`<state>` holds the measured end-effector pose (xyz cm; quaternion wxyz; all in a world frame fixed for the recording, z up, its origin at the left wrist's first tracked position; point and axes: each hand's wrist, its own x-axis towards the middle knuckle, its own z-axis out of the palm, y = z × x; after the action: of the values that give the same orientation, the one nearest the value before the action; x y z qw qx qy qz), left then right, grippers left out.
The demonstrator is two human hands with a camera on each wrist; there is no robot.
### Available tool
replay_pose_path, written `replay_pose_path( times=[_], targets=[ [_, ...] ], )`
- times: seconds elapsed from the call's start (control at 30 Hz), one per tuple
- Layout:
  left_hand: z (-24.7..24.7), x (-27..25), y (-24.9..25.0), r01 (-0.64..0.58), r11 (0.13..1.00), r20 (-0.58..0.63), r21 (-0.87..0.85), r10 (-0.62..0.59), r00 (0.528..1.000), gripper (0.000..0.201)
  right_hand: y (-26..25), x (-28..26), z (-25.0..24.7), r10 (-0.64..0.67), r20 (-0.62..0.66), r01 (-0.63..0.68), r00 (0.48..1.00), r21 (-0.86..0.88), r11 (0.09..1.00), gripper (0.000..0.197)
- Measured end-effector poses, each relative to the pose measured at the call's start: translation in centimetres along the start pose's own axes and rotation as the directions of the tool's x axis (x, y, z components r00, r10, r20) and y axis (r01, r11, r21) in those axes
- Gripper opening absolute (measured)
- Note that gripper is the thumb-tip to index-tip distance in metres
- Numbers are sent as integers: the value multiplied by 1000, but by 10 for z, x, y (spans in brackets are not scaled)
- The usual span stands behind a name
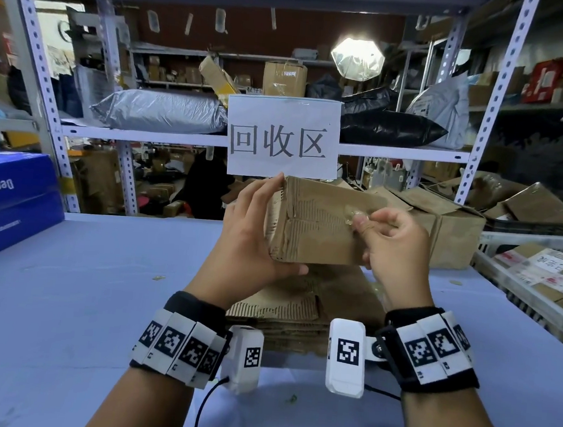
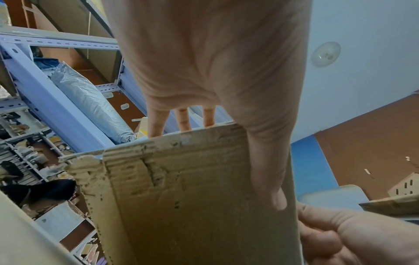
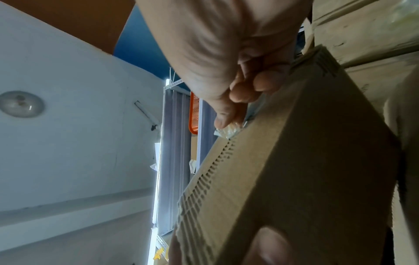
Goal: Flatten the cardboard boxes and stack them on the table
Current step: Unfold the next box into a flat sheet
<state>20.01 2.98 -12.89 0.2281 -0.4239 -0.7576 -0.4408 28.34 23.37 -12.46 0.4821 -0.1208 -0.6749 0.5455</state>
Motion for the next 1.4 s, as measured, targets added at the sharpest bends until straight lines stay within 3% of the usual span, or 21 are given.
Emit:
replay_pose_path(
  times=[0.07,0.2,0.27,0.33,0.43,0.57,0.8,1.03,1.1,1.23,1.4],
  targets=[
    [1,0,1,3,1000,0,2,-3,1000,131,1,-1,-1,-48,2,48,999,-89,995,16],
    [5,1,2,-2,1000,-5,5,2,1000,131,0,-5,-2,-150,14,149,989,-237,960,21],
    [6,1,1,-11,1000,-10,11,11,1000,130,-2,-6,-3,-183,20,179,983,-334,925,30],
    [7,1,2,-23,999,-9,29,24,1000,131,-7,-7,-4,-160,17,151,987,-426,892,53],
    [8,-1,3,-46,998,-4,53,46,999,131,-14,-6,-3,-120,-1,107,993,-455,884,71],
    [12,0,6,-79,992,9,102,78,997,132,-11,-6,-2,-83,-36,53,996,-508,860,52],
    [6,0,5,-37,998,35,53,35,999,131,-1,1,-9,-115,104,146,988,-384,912,22],
    [1,2,1,-9,1000,42,-21,10,999,129,1,1,-9,31,150,7,988,-245,969,9],
    [-2,1,-2,-1,999,40,-43,3,999,129,0,3,-12,49,164,-18,985,-189,982,16],
    [-4,1,-4,9,998,49,-62,-6,999,129,0,7,-16,-46,179,103,983,-319,942,11],
    [-4,3,-8,37,996,49,-81,-33,998,130,0,4,-15,-124,165,194,979,-529,826,22]
  ],
)
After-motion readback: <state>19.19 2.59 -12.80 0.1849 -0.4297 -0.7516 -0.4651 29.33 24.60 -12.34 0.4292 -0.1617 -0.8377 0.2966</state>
